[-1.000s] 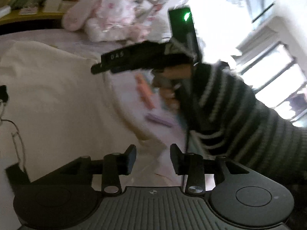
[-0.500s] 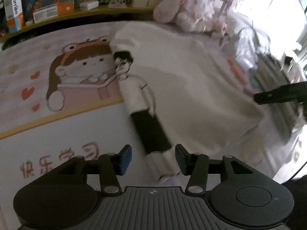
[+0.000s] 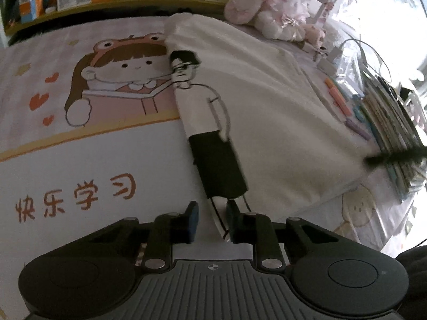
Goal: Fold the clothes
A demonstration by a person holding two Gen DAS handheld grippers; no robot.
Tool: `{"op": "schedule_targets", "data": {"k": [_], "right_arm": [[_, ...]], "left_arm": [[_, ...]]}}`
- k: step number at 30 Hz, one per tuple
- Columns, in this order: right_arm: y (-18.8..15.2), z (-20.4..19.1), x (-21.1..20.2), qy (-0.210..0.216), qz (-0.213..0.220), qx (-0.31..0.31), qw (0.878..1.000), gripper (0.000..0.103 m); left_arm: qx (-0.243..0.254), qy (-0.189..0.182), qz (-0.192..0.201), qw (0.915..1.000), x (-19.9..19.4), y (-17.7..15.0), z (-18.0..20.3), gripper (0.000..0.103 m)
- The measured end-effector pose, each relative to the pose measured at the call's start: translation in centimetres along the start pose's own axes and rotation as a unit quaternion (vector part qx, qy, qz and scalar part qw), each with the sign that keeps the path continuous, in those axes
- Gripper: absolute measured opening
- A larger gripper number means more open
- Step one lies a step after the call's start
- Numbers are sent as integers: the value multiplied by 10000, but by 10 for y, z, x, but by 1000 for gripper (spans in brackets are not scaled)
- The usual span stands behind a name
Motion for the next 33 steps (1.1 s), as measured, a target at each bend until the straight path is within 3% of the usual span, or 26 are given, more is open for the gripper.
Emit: {"op": "schedule_targets", "data": {"k": [4,7,11,13,18,19,21,23,29,33], "right_arm": [[4,1,-3,61,83,22,9999,11],[11,-4,-18,-97,295,-283,9991,26],[28,-10,-24,-24,706,-300,9970,27],[35,-19,-16,-19,784,-292,9965,33],[33,-42,7,-647,974,-461,9921,41],[32,-43,11,-851,1017,-443,9902,43],[30,-40,17,-957,1044,-243,9896,43],[28,-35,22,-913,995,40,9908,43],[28,-34,22,-969,946,179,9906,44],[28,-36,21,-1035,903,236,9902,43]], "left_arm": [[-186,-23,48,9998,-4,4,-7,24],[-523,-113,185,9984,-6,14,-18,27],[-761,-282,439,9957,-3,35,-26,30],[-672,-308,468,9962,3,48,-27,31],[-427,-321,522,9972,16,81,-35,32],[-395,-325,541,9972,18,88,-39,34],[-372,-349,606,9969,23,102,-48,48],[-465,-419,745,9953,28,116,-63,49],[-1312,-1068,987,9806,50,157,-103,49],[-1834,-1669,1169,9617,68,168,-120,50]]}}
Point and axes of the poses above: each gripper's, at about its wrist camera, not at the fingertips, and x roughly the way its jaws point, z to its right, y to its top, the point moved 1 cm from there along x, roughly the way its jaws point, and after that the axes turned 8 degrees about -y, right-handed, at the moved point
